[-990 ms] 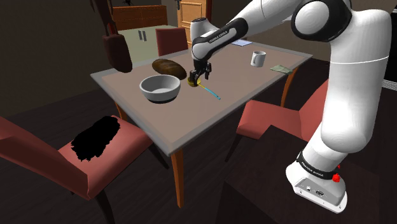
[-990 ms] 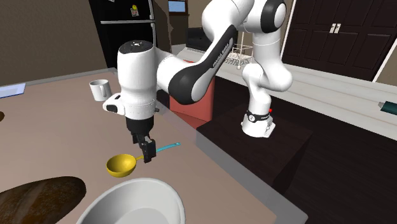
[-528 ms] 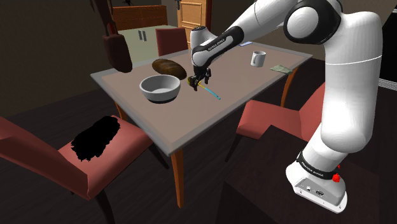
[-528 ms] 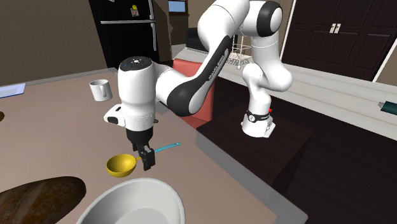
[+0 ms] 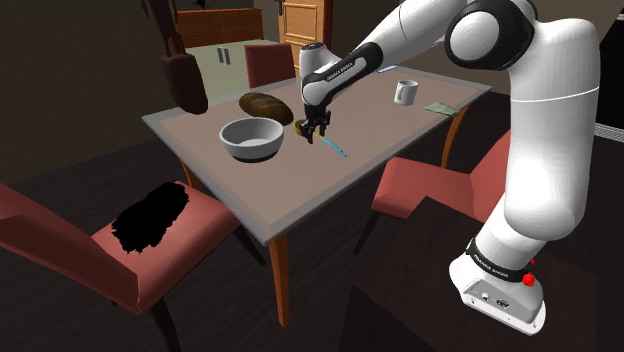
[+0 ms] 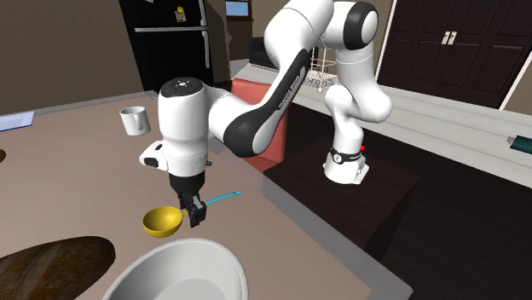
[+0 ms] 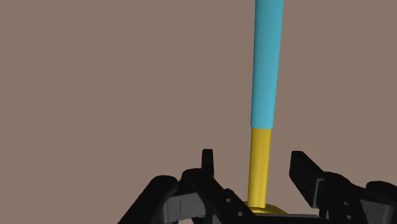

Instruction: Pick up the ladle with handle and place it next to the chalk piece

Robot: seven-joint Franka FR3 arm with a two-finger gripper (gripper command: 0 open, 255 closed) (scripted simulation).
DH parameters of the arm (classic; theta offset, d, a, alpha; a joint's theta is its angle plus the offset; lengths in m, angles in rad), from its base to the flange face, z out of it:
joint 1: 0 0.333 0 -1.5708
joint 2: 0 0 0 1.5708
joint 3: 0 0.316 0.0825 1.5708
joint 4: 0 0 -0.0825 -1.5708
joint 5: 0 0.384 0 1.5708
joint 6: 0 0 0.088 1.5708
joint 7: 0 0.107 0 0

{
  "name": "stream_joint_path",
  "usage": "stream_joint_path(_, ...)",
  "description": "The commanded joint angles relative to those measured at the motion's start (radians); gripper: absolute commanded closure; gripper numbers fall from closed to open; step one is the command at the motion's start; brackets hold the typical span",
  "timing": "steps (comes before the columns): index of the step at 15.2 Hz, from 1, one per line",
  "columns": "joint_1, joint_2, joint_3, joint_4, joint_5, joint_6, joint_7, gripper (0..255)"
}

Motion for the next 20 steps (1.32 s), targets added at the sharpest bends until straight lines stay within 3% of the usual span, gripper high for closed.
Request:
stream_joint_path(1,0.000,0.000,0.000,0.000,0.000,0.000,0.000,255)
stream_joint_path(9,0.000,0.000,0.000,0.000,0.000,0.000,0.000,255)
stream_joint_path(20,0.000,-0.064,0.005,0.059,0.014,-0.121,-0.024,255)
